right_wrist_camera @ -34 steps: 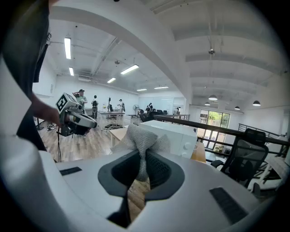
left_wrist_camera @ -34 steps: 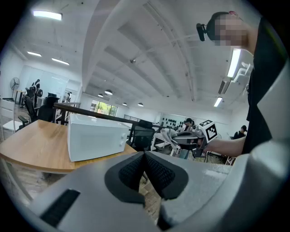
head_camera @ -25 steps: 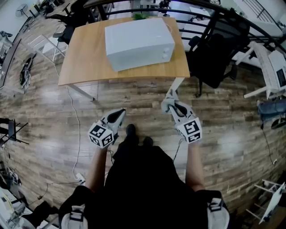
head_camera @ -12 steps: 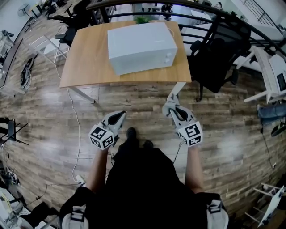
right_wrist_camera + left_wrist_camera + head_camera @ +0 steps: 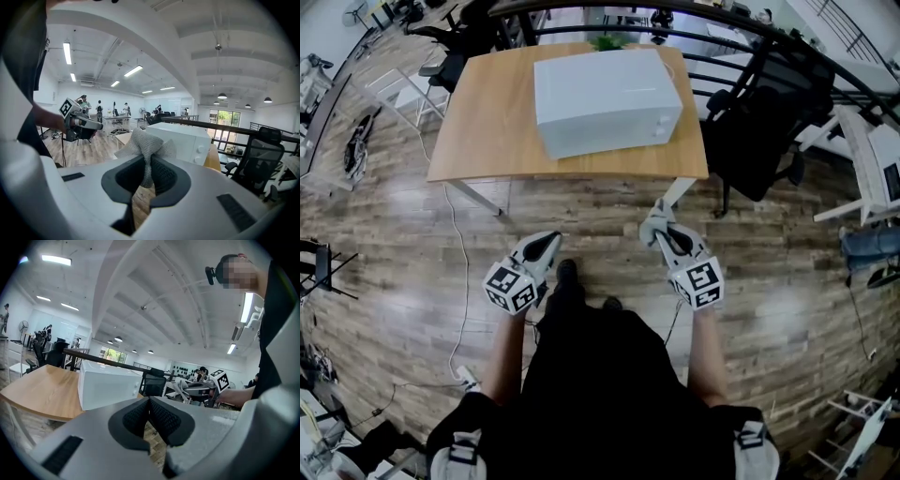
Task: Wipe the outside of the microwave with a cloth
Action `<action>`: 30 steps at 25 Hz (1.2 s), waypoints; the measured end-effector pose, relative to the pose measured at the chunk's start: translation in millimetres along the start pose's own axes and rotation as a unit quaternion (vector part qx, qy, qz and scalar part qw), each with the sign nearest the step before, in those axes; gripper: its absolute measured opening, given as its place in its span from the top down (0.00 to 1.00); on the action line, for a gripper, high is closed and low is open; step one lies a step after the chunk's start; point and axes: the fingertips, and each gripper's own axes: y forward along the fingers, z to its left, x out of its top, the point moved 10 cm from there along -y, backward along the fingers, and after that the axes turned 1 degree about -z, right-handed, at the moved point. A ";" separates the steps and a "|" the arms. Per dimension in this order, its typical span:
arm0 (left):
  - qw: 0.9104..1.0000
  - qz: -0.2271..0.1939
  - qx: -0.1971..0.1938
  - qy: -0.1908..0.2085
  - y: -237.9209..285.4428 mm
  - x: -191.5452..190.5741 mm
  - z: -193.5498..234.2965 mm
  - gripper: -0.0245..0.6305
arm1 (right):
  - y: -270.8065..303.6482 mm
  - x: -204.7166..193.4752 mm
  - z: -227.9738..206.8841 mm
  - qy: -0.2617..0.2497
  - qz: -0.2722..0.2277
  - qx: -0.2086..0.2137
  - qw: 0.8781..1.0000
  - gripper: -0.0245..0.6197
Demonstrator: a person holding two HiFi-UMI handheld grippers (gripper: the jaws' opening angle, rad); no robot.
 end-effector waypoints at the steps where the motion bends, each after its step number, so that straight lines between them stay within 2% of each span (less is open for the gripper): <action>1: 1.000 0.001 0.000 -0.002 0.0 0.5 6.0 0.96 | 3.2 0.8 -0.5 0.002 0.001 -0.002 1.000 0.92; 15: 1.000 0.001 -0.024 0.005 29.4 55.1 140.5 0.96 | 108.3 43.9 -11.3 0.012 0.006 -0.033 0.999 0.92; 23: 0.999 -0.003 -0.032 -0.008 36.6 66.3 209.7 0.96 | 155.1 53.9 -4.5 0.018 0.044 -0.050 0.998 0.92; 30: 0.998 0.002 -0.057 -0.007 49.3 79.3 255.6 0.96 | 191.3 70.9 -1.8 0.016 0.041 -0.065 0.997 0.92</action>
